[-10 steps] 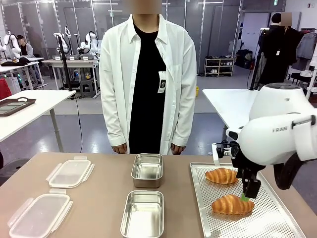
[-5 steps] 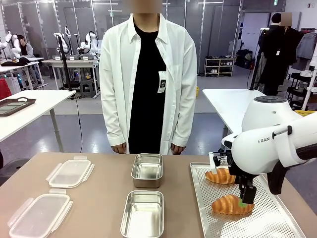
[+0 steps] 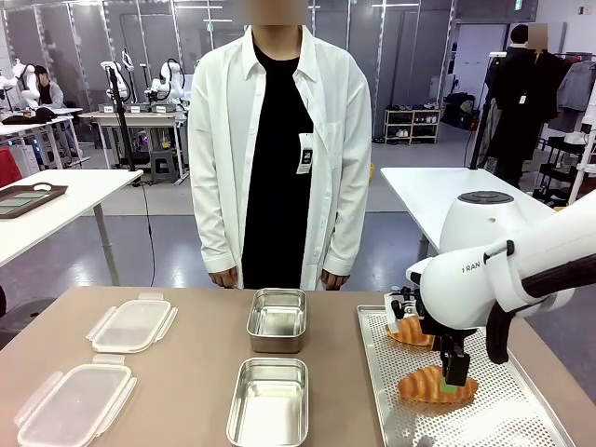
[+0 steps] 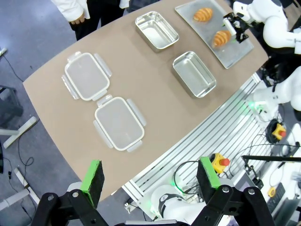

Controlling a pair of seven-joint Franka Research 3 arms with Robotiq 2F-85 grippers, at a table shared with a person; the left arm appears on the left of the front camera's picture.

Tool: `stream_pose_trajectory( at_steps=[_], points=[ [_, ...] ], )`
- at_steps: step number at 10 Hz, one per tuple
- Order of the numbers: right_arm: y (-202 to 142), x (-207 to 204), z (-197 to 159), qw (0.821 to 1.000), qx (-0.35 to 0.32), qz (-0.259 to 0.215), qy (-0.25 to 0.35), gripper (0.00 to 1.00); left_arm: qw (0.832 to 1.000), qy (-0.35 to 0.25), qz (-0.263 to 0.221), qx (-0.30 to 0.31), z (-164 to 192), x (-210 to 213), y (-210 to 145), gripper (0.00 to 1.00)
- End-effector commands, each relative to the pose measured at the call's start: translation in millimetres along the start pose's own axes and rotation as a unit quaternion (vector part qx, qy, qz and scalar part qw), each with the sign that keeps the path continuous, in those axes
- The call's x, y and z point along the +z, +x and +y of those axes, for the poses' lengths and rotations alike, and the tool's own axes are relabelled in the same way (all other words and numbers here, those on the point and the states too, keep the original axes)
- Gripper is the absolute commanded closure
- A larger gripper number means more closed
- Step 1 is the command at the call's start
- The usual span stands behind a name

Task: Place the bread into the airtight container.
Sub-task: Pick up a Butter Roll and place it into an empty Airtight Container.

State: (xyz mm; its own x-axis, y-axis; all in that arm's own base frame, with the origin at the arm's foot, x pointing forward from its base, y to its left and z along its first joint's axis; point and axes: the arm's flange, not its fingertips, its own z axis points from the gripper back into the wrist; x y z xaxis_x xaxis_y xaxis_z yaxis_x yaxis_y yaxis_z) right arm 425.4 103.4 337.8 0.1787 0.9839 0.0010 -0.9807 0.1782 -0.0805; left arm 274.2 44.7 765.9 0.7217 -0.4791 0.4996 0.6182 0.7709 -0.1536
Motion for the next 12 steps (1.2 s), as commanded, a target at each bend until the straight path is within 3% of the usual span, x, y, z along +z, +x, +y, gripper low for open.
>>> stream_pose_trajectory(
  at_steps=[1,7,11,12],
  points=[
    [1.2,-10.8,-9.5,1.0,0.005,-0.009,0.003,0.0,1.0,0.0,0.002,-0.011,-0.2,1.0,-0.8,0.0],
    [4.4,-40.0,-11.7,1.0,-0.004,-0.011,0.023,0.0,1.0,0.0,0.002,-0.011,-0.2,1.0,-0.8,0.0],
    [4.1,-45.0,-11.6,0.999,0.001,-0.008,0.031,0.38,1.0,0.0,0.002,-0.011,-0.2,1.0,-0.8,0.0],
    [4.6,-43.5,-12.0,0.999,0.0,-0.008,0.031,0.36,1.0,0.0,0.002,-0.011,-0.2,1.0,-0.8,0.0]
  ],
)
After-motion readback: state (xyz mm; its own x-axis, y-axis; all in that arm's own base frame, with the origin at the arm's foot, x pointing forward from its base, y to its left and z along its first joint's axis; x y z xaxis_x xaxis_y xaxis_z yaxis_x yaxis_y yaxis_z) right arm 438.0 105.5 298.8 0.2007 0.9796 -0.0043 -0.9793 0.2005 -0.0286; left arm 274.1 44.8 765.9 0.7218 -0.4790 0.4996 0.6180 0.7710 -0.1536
